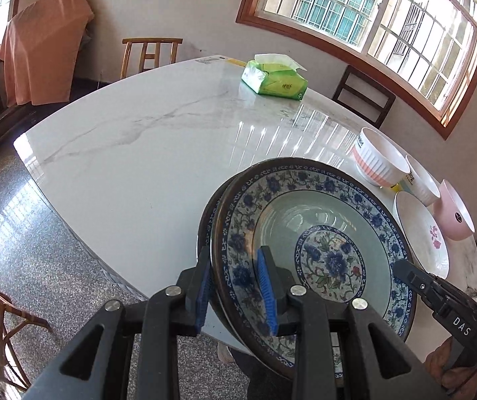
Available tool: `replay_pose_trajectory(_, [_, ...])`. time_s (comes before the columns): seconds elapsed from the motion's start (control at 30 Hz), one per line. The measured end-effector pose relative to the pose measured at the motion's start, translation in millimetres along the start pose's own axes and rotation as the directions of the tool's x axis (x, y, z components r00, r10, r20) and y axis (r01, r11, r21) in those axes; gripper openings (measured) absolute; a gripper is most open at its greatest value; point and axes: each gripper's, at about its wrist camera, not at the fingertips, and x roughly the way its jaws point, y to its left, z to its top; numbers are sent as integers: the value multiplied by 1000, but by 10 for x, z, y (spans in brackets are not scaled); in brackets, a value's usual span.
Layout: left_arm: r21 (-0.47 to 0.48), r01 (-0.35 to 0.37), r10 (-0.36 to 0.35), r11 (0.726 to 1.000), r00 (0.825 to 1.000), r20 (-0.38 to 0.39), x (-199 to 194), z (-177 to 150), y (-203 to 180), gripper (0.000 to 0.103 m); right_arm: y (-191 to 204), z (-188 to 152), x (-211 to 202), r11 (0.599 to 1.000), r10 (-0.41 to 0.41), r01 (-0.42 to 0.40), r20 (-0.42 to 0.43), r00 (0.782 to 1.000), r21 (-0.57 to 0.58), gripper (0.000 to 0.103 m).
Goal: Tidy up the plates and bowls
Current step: 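Lift the plate with both grippers and carry it over the other blue-and-white plate, then lower the plate onto the other plate and open both grippers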
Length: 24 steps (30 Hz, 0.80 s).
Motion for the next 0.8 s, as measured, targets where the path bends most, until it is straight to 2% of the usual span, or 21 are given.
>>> replay_pose_trajectory(0.57, [-16, 3, -3, 1000, 1000, -4, 68, 61, 81, 27, 143, -53, 33, 995, -48, 52, 44, 998, -80, 20])
replay_pose_trajectory(0.8, [-15, 9, -9, 1000, 1000, 0, 65, 62, 95, 27, 170, -55, 59, 991, -64, 72, 68, 996, -115, 24])
